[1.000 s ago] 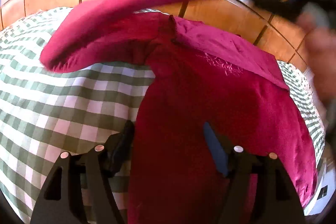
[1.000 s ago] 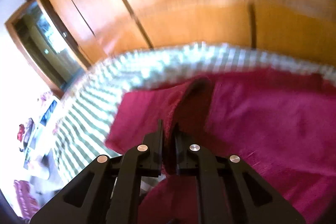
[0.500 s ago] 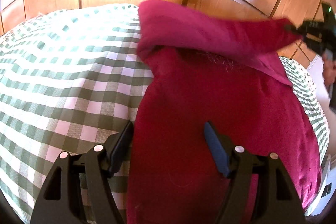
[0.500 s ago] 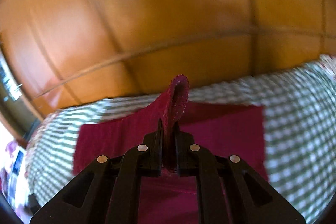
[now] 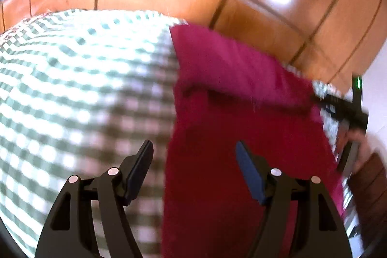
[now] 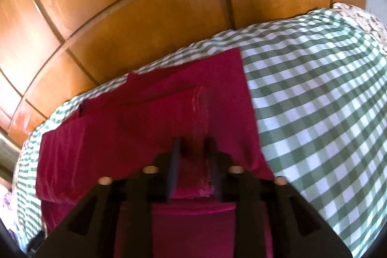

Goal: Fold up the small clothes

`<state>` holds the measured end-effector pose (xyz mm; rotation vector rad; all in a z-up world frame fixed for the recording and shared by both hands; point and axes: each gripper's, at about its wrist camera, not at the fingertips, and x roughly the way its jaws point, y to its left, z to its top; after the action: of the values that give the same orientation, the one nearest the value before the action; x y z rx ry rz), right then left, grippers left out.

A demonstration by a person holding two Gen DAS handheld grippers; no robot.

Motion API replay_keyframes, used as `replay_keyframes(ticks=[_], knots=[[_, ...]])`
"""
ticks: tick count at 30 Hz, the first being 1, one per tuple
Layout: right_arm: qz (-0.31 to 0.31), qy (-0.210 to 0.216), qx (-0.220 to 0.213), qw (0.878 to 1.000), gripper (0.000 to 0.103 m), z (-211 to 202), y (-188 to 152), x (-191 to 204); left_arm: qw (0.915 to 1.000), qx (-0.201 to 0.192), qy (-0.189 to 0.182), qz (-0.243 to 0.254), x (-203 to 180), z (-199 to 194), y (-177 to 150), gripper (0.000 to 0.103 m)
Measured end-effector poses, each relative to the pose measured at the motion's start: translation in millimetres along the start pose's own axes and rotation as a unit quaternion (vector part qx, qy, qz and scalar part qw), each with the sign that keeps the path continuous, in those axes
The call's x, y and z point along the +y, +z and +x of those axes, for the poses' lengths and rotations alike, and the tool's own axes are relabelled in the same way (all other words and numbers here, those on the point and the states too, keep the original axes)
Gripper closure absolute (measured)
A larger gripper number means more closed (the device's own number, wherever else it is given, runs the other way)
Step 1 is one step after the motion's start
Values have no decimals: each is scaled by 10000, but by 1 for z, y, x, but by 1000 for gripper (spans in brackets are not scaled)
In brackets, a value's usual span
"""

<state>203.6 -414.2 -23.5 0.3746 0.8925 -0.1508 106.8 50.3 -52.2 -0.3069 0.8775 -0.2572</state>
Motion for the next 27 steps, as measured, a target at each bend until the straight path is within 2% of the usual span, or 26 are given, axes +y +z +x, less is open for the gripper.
replay_keyframes(ticks=[4, 6, 9, 13, 19, 20, 22, 23, 24, 27], knots=[[-161, 139, -323, 9993, 56, -27, -1, 10, 9982, -47, -122, -588, 32, 15, 38, 30], [-421, 251, -316, 9983, 56, -30, -5, 24, 9950, -1, -227, -975, 48, 32, 58, 31], [-885, 247, -234, 9955, 56, -24, -13, 46, 9913, 60, -371, -1265, 57, 55, 82, 31], [-1342, 32, -65, 9909, 56, 0, -20, 64, 9889, 119, -538, -1383, 60, 80, 106, 31], [-1298, -162, 8, 9914, 55, 20, -21, 61, 9849, 390, -762, -1507, 52, 125, 131, 31], [-1300, -163, -13, 9914, 52, 21, -22, 60, 9844, 414, -783, -1518, 51, 127, 133, 32], [-1331, -180, -35, 9909, 51, 24, -24, 59, 9848, 427, -863, -1447, 43, 134, 137, 56], [-1336, -182, -43, 9909, 51, 25, -24, 58, 9849, 485, -936, -1374, 38, 136, 139, 84], [-1344, -201, -68, 9907, 51, 25, -25, 58, 9867, 454, -943, -1241, 31, 134, 143, 88], [-1420, -272, -120, 9894, 48, 25, -28, 61, 9962, -167, -627, -573, 6, 108, 153, 93]])
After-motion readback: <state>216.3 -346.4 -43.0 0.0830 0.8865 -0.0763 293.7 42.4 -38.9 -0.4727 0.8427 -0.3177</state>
